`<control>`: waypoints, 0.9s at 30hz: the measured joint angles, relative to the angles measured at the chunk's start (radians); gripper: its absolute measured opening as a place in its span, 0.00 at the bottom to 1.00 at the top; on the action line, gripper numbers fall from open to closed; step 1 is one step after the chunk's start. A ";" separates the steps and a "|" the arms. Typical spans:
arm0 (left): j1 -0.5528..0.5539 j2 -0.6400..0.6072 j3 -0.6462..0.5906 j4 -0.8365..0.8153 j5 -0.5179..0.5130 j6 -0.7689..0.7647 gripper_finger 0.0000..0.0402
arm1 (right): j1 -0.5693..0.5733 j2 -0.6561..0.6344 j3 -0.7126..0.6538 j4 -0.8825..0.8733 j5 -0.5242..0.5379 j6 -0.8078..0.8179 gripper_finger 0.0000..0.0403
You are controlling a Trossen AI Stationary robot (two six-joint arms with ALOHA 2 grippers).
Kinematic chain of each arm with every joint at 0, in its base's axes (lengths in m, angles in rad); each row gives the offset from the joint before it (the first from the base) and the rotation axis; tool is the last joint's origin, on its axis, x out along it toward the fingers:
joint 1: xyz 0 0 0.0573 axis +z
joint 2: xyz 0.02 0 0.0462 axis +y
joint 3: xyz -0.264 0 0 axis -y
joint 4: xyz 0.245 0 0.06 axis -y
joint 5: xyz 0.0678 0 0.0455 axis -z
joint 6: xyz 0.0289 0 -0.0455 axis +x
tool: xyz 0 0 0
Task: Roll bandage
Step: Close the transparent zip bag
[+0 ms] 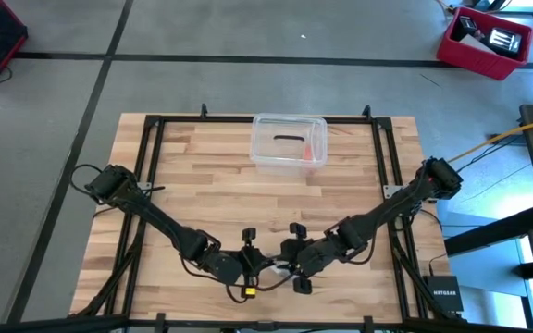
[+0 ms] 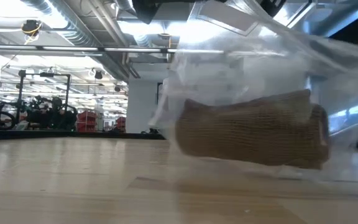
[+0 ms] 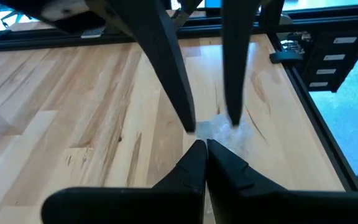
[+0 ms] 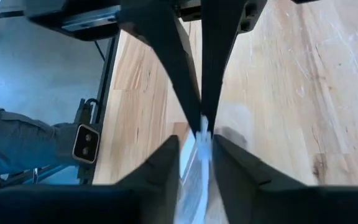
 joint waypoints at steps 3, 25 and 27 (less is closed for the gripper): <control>0.001 0.000 -0.006 -0.001 0.001 0.000 0.00 | 0.001 -0.007 0.000 -0.005 -0.003 0.001 0.32; 0.000 0.000 -0.007 -0.005 0.011 0.004 0.00 | 0.000 0.041 0.000 0.007 0.038 -0.030 0.06; 0.000 0.000 -0.007 -0.004 0.011 0.003 0.00 | 0.000 0.041 0.000 0.006 0.032 -0.030 0.06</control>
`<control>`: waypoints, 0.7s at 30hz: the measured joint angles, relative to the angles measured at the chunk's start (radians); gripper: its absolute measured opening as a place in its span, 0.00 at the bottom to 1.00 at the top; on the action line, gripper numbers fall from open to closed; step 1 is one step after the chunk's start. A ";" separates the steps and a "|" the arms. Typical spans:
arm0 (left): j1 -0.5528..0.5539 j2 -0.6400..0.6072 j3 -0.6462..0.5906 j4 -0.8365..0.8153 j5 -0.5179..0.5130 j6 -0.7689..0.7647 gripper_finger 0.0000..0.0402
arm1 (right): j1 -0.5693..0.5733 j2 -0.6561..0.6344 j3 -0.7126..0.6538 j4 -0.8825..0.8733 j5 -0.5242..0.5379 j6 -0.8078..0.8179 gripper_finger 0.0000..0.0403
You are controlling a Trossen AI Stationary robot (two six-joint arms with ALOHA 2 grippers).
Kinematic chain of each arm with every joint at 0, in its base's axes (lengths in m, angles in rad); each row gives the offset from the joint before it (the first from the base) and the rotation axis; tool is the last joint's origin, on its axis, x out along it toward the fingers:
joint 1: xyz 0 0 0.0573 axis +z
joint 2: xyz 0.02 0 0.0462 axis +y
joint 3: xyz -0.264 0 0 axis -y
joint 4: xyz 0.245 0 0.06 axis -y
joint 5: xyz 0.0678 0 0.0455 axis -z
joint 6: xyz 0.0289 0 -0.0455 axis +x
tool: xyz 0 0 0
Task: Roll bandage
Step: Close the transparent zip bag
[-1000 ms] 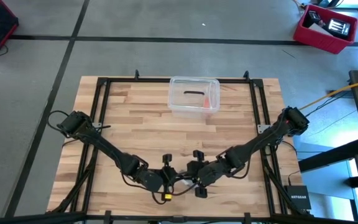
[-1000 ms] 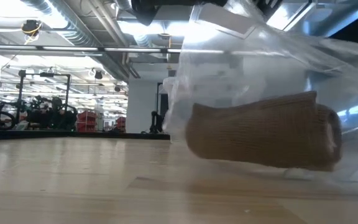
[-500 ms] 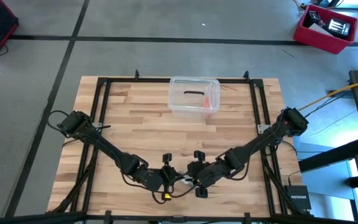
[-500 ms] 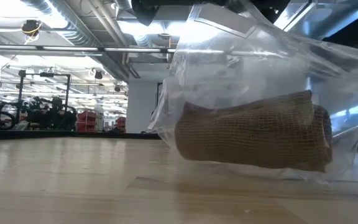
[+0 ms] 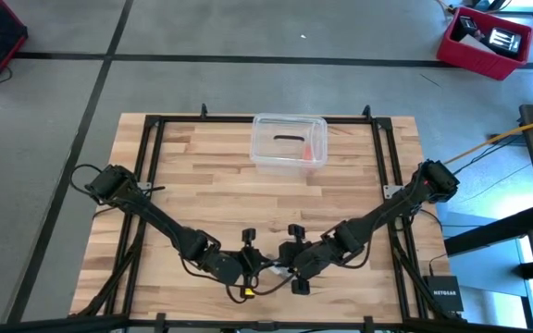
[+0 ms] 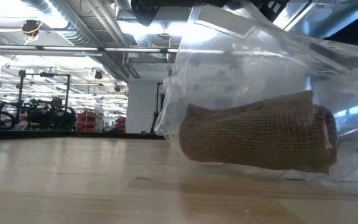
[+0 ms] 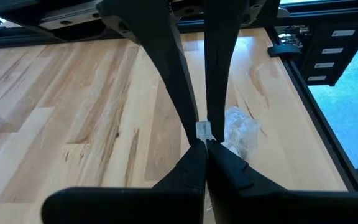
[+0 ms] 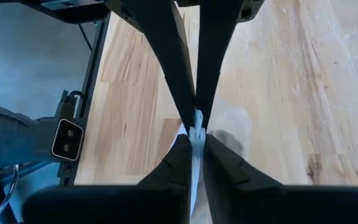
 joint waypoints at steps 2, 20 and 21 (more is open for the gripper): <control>0.000 0.000 0.000 0.001 0.000 0.000 0.00 | 0.002 0.000 0.000 0.000 -0.006 0.007 0.08; 0.000 0.000 0.000 0.016 -0.023 0.000 0.00 | 0.073 0.002 -0.064 -0.014 -0.064 0.142 0.08; 0.000 0.000 0.000 0.018 -0.022 0.001 0.00 | 0.077 0.002 -0.064 -0.017 -0.065 0.148 0.08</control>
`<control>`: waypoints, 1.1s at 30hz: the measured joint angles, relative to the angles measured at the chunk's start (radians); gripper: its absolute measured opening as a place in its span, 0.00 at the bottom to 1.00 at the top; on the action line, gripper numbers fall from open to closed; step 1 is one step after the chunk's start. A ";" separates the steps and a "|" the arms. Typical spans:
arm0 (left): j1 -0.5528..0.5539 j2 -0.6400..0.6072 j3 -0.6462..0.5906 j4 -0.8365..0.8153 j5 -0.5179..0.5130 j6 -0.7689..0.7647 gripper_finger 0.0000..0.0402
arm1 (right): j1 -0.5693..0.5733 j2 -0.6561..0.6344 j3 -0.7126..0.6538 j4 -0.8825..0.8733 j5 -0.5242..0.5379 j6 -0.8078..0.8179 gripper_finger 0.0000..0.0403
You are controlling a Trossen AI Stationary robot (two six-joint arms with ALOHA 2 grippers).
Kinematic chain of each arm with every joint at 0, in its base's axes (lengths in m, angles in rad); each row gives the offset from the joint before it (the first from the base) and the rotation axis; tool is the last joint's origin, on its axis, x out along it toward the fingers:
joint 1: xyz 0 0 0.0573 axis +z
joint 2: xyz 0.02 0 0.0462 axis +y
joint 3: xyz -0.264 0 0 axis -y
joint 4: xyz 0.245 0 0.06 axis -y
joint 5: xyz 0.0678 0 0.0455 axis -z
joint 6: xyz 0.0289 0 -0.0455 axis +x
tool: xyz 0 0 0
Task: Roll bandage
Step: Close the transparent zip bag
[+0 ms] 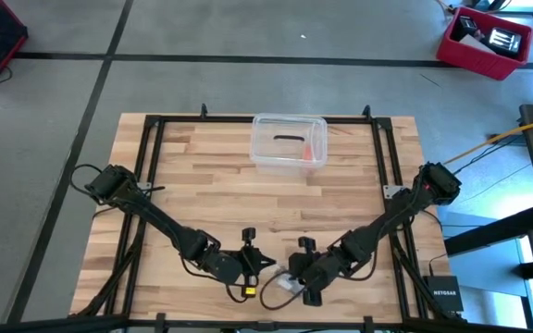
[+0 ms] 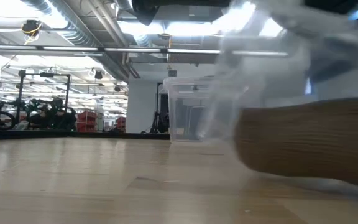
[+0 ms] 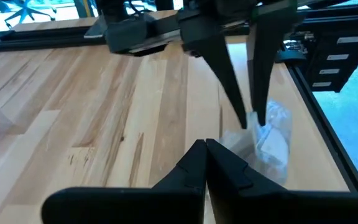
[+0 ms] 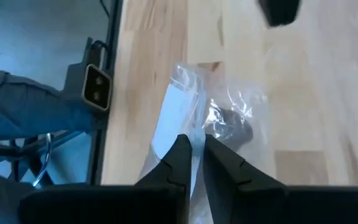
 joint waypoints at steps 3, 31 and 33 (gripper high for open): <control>0.000 0.000 0.000 0.022 0.007 -0.001 0.00 | 0.009 0.000 0.000 0.003 0.011 0.003 0.08; 0.067 0.087 0.005 0.204 0.256 -0.181 0.38 | 0.001 0.000 0.005 -0.002 0.046 -0.021 0.09; 0.068 0.088 0.006 0.193 0.256 -0.180 0.38 | 0.001 0.000 0.005 -0.001 0.047 -0.021 0.09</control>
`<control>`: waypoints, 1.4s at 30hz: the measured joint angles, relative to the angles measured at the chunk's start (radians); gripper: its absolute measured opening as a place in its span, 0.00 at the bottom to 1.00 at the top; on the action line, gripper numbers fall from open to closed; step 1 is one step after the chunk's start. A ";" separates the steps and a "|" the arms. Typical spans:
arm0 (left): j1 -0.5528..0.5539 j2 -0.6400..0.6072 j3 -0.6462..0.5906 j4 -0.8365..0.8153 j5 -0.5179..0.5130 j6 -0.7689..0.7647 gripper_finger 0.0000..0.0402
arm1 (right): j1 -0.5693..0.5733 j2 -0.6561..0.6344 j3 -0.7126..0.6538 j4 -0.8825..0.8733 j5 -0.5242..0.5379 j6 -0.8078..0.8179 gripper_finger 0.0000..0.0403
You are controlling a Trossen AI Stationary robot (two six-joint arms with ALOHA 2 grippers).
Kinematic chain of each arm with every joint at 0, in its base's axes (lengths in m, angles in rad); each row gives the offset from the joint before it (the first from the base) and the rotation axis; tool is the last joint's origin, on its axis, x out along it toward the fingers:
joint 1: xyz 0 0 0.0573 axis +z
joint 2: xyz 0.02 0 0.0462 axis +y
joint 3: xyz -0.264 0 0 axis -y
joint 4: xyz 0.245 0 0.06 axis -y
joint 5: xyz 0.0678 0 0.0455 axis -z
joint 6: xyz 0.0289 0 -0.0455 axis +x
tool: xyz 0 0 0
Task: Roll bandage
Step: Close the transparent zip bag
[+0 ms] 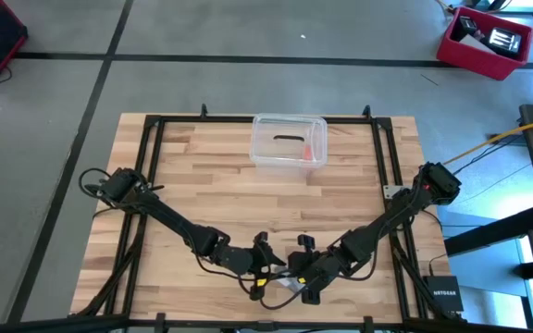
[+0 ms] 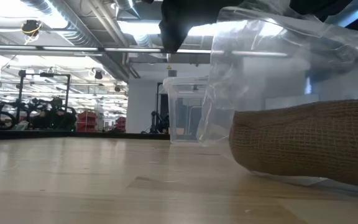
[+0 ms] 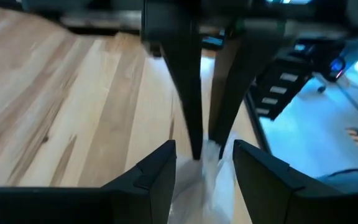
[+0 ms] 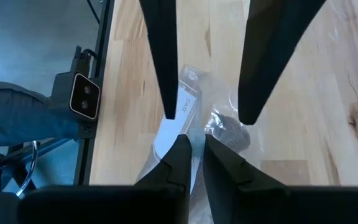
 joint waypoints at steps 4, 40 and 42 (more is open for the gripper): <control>0.004 0.002 0.000 -0.001 0.000 0.008 0.38 | 0.000 0.000 0.000 0.000 -0.002 0.000 0.09; -0.056 0.003 -0.001 -0.021 -0.525 0.359 0.00 | 0.012 -0.004 0.001 -0.034 0.091 0.232 0.09; -0.062 0.002 -0.001 -0.021 -0.556 0.383 0.00 | 0.019 -0.004 0.002 -0.047 0.090 0.261 0.09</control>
